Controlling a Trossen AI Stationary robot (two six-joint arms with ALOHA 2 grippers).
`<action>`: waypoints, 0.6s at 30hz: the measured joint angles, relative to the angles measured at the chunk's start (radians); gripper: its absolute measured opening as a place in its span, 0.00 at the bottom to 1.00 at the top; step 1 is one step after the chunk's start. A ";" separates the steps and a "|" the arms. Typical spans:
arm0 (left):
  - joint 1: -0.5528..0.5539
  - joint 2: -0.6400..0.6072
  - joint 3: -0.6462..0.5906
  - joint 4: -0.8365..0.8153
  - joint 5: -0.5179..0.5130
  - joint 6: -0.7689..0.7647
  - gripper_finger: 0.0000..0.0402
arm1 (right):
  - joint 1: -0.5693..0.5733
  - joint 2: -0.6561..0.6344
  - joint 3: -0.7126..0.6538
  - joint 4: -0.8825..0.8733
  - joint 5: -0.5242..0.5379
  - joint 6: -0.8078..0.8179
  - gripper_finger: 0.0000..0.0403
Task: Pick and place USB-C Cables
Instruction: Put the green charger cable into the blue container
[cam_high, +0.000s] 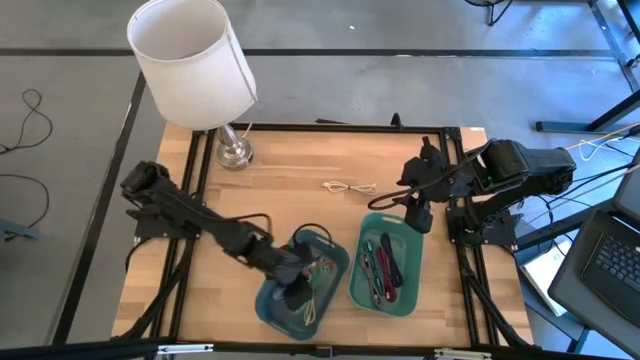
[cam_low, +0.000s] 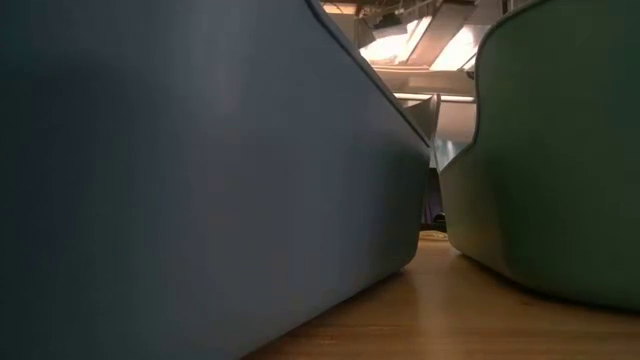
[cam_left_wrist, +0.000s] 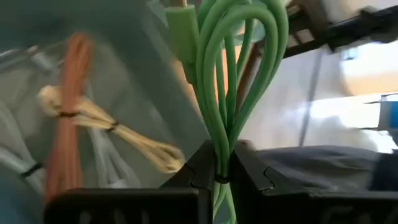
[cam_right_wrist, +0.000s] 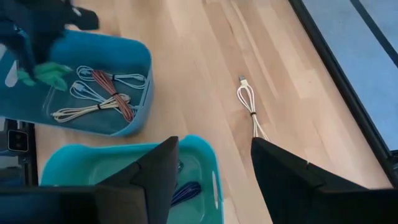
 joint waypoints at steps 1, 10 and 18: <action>0.015 0.015 0.000 -0.014 0.014 0.000 0.05 | 0.000 0.000 0.000 0.000 0.000 0.002 0.51; 0.084 0.088 0.000 -0.058 0.038 -0.045 0.05 | 0.000 0.000 0.000 0.000 -0.003 0.021 0.50; 0.082 0.099 0.059 -0.043 0.060 -0.094 0.05 | 0.000 0.000 0.000 0.000 -0.003 -0.001 0.50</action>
